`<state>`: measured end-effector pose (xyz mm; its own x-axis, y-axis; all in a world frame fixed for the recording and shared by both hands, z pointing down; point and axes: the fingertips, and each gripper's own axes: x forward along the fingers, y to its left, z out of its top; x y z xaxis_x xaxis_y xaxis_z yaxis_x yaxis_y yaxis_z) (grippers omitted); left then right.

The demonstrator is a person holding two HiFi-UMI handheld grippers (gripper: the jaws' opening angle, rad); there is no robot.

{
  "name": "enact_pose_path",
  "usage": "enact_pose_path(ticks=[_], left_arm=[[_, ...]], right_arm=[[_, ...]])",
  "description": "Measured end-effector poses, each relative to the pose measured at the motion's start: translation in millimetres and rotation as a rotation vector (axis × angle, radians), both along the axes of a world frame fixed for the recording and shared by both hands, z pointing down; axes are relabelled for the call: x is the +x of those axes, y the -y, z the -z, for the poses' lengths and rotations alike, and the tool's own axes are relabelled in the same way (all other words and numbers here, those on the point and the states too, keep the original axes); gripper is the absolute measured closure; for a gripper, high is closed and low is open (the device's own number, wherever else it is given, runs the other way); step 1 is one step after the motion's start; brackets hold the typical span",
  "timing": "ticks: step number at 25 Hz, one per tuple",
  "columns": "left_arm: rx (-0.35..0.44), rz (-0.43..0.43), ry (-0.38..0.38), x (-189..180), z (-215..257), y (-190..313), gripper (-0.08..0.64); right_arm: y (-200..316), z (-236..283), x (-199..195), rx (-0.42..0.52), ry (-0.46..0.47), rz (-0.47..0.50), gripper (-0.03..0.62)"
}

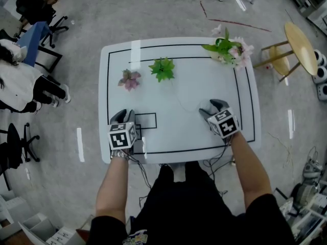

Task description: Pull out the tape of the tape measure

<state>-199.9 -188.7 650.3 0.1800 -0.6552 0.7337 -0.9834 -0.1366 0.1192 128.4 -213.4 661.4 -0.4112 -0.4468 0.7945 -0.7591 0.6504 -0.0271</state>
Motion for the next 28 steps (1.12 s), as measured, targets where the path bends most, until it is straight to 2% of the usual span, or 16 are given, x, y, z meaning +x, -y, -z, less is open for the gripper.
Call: enact_pose_path(ticks=[6, 16, 28], left_arm=[[0.038, -0.016, -0.008, 6.4, 15.0, 0.7, 0.463], [0.145, -0.044, -0.041, 17.7, 61.3, -4.8, 0.463], [0.373, -0.137, -0.059, 36.3, 169.7, -25.9, 0.463]], right_arm=[[2.6, 17.6, -3.6, 0.048, 0.006, 0.005, 0.334], [-0.6, 77.4, -20.6, 0.162, 0.07, 0.009, 0.337], [-26.9, 163.0, -45.3, 0.327, 0.173, 0.004, 0.342]])
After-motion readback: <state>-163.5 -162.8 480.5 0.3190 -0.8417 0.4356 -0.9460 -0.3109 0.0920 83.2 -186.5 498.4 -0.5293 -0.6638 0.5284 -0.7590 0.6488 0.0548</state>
